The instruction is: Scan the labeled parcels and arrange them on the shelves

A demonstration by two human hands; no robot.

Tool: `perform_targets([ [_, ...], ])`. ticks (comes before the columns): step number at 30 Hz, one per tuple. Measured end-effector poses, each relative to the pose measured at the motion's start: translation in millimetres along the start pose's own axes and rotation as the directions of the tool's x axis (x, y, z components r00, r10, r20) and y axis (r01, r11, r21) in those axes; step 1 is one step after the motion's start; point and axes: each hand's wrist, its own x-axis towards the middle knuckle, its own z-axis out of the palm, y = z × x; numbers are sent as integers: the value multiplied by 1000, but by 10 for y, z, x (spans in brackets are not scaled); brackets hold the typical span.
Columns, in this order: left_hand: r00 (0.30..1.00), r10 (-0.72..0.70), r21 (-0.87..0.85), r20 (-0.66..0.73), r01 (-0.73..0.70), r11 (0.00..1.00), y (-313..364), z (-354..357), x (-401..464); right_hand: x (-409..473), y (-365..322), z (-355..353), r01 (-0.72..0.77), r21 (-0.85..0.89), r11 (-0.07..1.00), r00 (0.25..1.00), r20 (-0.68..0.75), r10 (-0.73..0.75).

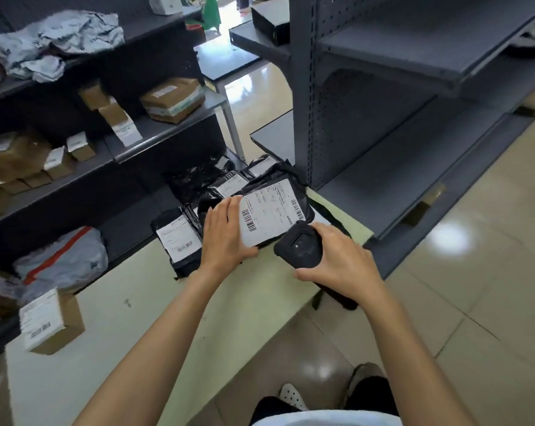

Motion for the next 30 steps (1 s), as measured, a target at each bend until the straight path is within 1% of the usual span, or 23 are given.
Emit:
perform_targets([
  [4,989,112,-28,100,-109,994,613,260,227,-142,502,-329,-126,42,991,990,-63,129],
  [7,972,194,-62,130,-188,980,1186,500,431,-275,970,-616,-206,85,975,971,-101,214],
  [10,949,283,-123,141,-267,956,1942,783,653,-476,1555,-974,-294,95,951,943,-130,305],
  [13,910,381,-165,164,-355,920,2842,1102,900,-730,2217,-1414,-389,133,912,897,-174,407],
  [16,871,459,-195,177,-426,883,3816,1442,1167,-975,2916,-1861,-474,165,865,834,-233,501],
  [19,839,517,-237,171,-475,848,4705,1754,1393,-1179,3576,-2270,-541,175,823,768,-297,568],
  [21,826,542,-255,156,-497,830,5181,1922,1534,-1260,3946,-2491,-576,184,796,729,-324,603],
  [25,806,577,-282,135,-527,802,5814,2169,1836,-1222,4529,-2818,-600,220,769,703,-313,638],
  [30,806,579,-264,122,-536,802,6226,2532,2559,-720,5099,-3197,-588,227,777,713,-308,630],
])
